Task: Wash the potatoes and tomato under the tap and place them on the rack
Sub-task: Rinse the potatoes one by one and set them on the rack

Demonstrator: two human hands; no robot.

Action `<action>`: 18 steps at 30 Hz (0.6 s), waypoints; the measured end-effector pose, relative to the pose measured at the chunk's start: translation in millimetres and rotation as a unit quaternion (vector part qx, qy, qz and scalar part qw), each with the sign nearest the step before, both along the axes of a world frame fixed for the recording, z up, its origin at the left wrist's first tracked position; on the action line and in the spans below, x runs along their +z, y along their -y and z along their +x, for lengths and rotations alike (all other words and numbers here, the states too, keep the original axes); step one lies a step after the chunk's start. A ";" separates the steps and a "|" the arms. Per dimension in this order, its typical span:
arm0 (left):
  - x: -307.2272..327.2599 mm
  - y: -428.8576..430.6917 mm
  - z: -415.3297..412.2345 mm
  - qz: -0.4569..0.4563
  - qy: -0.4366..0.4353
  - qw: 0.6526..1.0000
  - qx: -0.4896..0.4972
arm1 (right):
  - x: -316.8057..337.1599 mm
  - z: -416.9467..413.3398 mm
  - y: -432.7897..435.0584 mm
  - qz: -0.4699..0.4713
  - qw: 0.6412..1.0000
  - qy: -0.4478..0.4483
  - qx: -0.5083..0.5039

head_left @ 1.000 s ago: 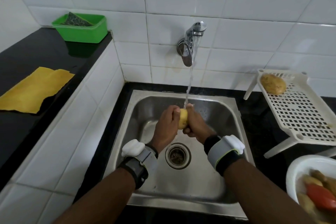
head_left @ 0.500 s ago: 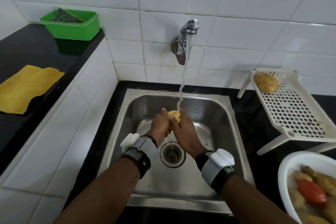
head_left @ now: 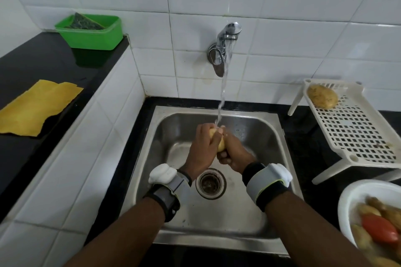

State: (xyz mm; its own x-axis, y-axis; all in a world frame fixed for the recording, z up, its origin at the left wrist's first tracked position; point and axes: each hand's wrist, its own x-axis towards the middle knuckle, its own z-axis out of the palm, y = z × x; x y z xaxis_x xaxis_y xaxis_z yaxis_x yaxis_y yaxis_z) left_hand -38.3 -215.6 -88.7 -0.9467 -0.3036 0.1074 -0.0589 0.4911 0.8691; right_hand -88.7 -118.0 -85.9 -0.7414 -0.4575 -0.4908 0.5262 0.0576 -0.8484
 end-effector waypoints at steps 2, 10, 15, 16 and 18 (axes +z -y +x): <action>-1.3 5.1 0.1 0.000 -0.010 1.000 -0.025 | 2.4 2.5 -0.7 -0.008 1.000 0.019 0.012; -5.1 7.5 -18.2 0.165 0.075 0.976 0.118 | 5.6 23.1 -0.1 0.103 0.973 -0.207 0.018; -0.3 5.7 -22.7 0.289 0.222 0.915 0.172 | -11.0 25.1 -7.0 0.183 0.918 -0.350 0.023; 2.2 4.1 -21.8 0.299 0.236 0.909 0.172 | -13.7 23.7 -6.9 0.191 0.905 -0.379 0.023; 7.6 -0.1 -18.6 0.286 0.220 0.919 0.158 | -13.5 21.7 -6.1 0.196 0.895 -0.400 0.019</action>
